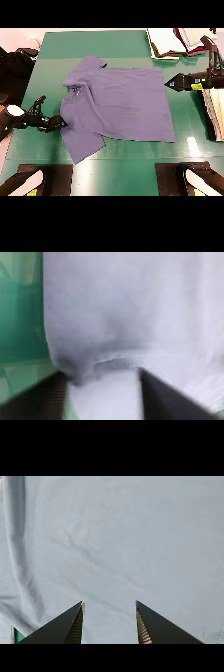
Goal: Fold the shirts.
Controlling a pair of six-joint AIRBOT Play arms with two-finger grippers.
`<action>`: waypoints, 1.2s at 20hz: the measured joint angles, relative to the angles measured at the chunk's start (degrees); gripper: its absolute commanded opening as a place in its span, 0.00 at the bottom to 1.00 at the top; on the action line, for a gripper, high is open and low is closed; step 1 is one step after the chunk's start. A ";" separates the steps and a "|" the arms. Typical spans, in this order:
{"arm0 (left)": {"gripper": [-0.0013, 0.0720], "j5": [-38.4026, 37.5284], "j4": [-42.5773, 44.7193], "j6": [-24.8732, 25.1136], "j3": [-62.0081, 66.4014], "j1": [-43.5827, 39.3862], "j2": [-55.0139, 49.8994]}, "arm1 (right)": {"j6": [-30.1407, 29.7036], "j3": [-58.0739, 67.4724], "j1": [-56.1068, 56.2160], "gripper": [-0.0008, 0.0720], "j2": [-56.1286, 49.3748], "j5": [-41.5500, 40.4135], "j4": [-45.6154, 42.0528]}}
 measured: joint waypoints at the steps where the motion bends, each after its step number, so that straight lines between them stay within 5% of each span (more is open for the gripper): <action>1: 0.22 0.24 -0.26 0.24 -0.04 0.00 0.00 | 0.00 -0.04 0.00 0.52 0.11 0.07 0.00; 2: 0.07 0.28 -0.50 0.50 -0.07 0.00 0.00 | 0.00 -0.09 0.00 0.52 0.17 0.24 -0.04; 3: 0.04 0.48 -0.70 0.92 -0.11 0.00 0.00 | 0.00 -0.11 -0.02 0.52 0.24 0.55 -0.17; 9: 0.04 0.33 0.68 1.90 0.57 0.00 0.11 | 0.00 -2.67 -5.86 0.52 1.05 5.07 -0.50; 10: 0.04 -0.07 0.98 1.92 0.98 0.00 0.59 | 0.00 -4.92 -8.48 0.56 1.75 6.10 -1.05; 11: 0.04 -0.46 1.11 1.95 1.42 0.02 1.38 | 0.02 -7.69 -11.30 0.77 2.58 7.19 -2.12; 12: 0.04 -0.81 1.22 1.97 1.90 0.00 2.47 | 0.02 -11.15 -14.62 0.86 3.50 8.00 -4.11; 17: 0.04 -1.68 1.46 2.03 3.17 0.00 6.91 | -0.39 -28.65 -28.81 0.71 4.20 9.33 -9.44; 23: 0.04 -2.67 1.57 2.05 3.48 0.00 8.07 | -1.60 -37.16 -27.56 0.60 -2.60 5.84 -5.46; 24: 0.04 -2.84 1.57 2.05 3.50 0.00 8.13 | -1.62 -37.51 -25.68 0.48 -3.72 5.49 -4.26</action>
